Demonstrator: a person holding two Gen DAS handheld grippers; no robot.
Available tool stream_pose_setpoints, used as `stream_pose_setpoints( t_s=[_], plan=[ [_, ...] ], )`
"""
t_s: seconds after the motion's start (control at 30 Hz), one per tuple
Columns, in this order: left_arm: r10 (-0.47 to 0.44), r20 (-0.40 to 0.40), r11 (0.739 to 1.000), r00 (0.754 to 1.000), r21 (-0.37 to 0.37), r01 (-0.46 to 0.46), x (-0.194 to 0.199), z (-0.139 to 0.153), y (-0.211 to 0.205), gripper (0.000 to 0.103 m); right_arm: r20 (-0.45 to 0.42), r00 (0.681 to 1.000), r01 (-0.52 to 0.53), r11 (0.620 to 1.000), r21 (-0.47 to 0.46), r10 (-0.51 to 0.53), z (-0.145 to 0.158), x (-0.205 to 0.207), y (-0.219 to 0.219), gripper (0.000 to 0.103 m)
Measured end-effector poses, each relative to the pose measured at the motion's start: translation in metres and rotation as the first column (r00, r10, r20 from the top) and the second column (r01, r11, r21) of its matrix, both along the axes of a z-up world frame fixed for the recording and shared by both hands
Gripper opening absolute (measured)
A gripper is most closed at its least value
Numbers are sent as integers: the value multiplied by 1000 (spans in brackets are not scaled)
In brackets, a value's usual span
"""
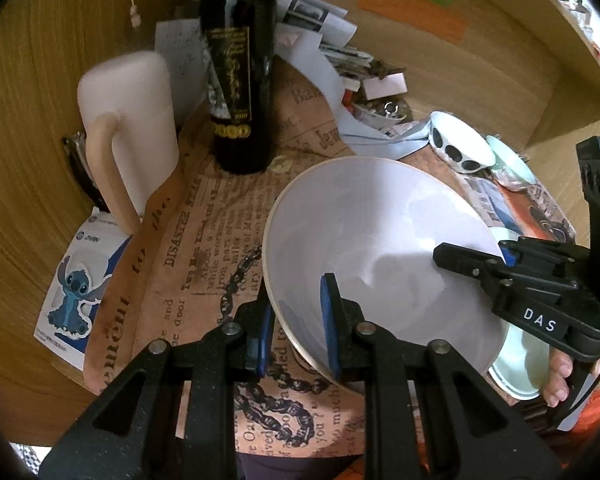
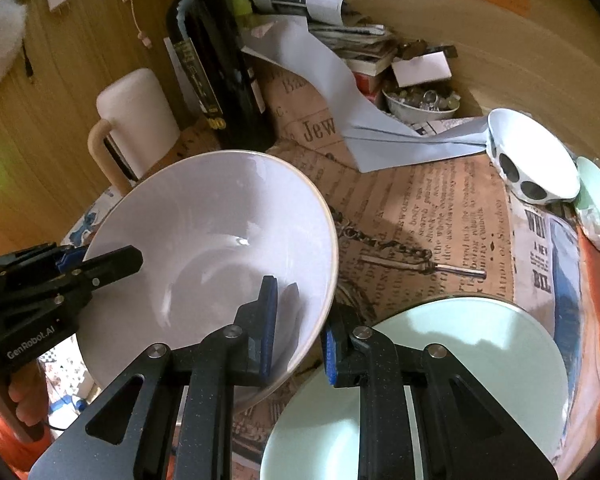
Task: Organize plates and bowls
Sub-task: 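Lift the grey-pink bowl with both grippers and carry it over the plate stack, then lower the grey-pink bowl onto the mint green plate and open both grippers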
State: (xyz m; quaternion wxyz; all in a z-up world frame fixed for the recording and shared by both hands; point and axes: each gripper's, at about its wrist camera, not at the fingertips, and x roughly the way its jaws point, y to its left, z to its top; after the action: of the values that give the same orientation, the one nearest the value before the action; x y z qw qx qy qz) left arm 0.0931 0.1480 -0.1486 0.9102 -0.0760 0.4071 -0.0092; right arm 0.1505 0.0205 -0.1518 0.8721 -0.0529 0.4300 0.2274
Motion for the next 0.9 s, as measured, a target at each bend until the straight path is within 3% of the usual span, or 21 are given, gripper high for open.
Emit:
stream_pose_setpoints(
  t_s=[0.6, 0.67, 0.8, 0.9],
  plan=[
    [-9, -15, 1000, 1000, 8, 9, 9, -14, 4, 22, -35, 999, -6, 999, -49, 4, -11, 11, 9, 21],
    [-10, -17, 1000, 1000, 11, 10, 9, -14, 4, 22, -33, 999, -12, 999, -42, 11, -11, 10, 8, 26],
    [8, -10, 1000, 1000, 15, -7, 9, -9, 5, 38, 11, 1000, -1, 1000, -28, 2, -1, 5, 3, 36],
    [26, 29, 999, 999, 41, -28, 6, 0, 4, 49, 55, 998, 11, 1000, -16, -10, 9, -1, -4, 50]
  ],
)
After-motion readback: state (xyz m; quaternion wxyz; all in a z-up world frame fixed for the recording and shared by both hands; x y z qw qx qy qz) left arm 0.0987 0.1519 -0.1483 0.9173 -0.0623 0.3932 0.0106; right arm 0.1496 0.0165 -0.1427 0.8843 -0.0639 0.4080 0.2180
